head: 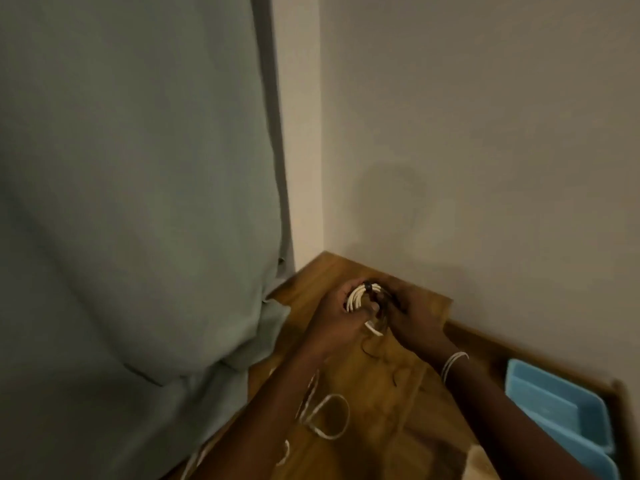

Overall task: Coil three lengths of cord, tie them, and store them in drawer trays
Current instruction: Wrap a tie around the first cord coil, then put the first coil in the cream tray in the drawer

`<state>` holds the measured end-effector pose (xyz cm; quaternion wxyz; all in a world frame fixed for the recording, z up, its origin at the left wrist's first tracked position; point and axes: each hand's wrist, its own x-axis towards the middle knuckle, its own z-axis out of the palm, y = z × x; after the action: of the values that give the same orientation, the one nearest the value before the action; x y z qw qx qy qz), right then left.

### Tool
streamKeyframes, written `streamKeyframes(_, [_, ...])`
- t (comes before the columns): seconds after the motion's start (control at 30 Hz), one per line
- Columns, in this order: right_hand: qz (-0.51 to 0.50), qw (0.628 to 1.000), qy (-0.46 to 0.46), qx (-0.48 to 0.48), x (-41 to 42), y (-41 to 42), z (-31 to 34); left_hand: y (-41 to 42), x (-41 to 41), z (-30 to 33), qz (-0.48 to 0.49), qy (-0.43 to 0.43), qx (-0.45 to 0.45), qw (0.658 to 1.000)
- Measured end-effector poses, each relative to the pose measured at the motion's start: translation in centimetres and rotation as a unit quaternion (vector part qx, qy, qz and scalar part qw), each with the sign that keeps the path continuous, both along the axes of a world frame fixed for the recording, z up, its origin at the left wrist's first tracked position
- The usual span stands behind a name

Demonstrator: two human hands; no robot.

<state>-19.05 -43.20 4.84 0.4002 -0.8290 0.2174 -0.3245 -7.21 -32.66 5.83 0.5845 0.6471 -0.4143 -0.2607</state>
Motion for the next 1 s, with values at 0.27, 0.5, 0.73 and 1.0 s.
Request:
streamKeyframes(0.27, [-0.216,0.954,0.04,0.205,-13.5,-1.3,-10.6,-6.5,-11.1,-12.0,-0.155,0.137,0.178,0.962])
streamKeyframes(0.5, [-0.38,0.858,0.161,0.308,-25.8,-2.7,-21.6,-10.8,-22.3,-21.4,-0.268,0.173,0.311,0.895])
streamKeyframes(0.73, [-0.47,0.769,0.282,0.327,-31.6,-3.1,-27.3,-13.7,-29.5,-30.0,-0.309,0.115,0.412,0.85])
streamKeyframes(1.0, [-0.393,0.746,0.476,0.251,-32.1,-5.0,-28.5,-15.7,-33.0,-34.8,-0.294,-0.008,0.446,0.845])
